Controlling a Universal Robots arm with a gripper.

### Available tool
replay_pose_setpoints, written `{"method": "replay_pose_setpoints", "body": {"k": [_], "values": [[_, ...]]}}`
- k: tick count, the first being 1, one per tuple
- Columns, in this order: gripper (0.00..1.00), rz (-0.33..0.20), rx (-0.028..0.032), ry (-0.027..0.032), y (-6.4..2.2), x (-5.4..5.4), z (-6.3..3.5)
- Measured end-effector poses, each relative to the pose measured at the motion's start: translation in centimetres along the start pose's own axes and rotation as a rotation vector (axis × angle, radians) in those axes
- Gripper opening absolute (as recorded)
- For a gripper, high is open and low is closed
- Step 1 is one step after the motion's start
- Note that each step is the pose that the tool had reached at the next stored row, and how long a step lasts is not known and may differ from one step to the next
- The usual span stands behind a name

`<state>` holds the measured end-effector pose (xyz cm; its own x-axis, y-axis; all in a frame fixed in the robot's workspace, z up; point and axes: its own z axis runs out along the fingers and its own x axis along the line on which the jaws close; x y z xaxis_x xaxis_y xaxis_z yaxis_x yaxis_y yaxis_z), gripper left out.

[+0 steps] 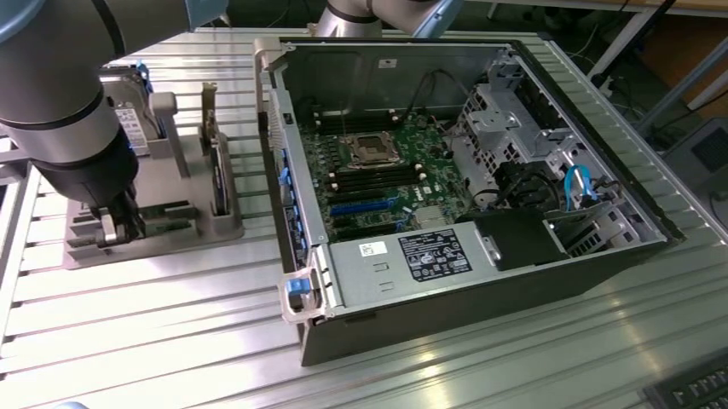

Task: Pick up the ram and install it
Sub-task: 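Pick up the ram and move it above insertion slot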

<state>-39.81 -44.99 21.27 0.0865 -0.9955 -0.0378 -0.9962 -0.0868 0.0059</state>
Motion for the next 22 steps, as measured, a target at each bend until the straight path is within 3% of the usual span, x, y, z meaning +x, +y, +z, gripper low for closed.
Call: {"method": "replay_pose_setpoints", "body": {"k": [3,6,7,16,19,22], "values": [[0.14,0.0,-0.0005,-0.0152,0.01,0.0,-0.87],[0.14,0.0,-0.0017,-0.0371,0.03,0.0,-2.16],[0.14,0.0,-0.0017,-0.0414,0.04,0.0,-2.33],[0.14,0.0,-0.0019,-0.0422,0.03,0.0,-2.35],[0.14,0.001,-0.0106,-0.0432,-0.07,0.0,-2.76],[0.14,0.005,-0.0264,-0.0461,-0.17,0.0,-4.06]]}}
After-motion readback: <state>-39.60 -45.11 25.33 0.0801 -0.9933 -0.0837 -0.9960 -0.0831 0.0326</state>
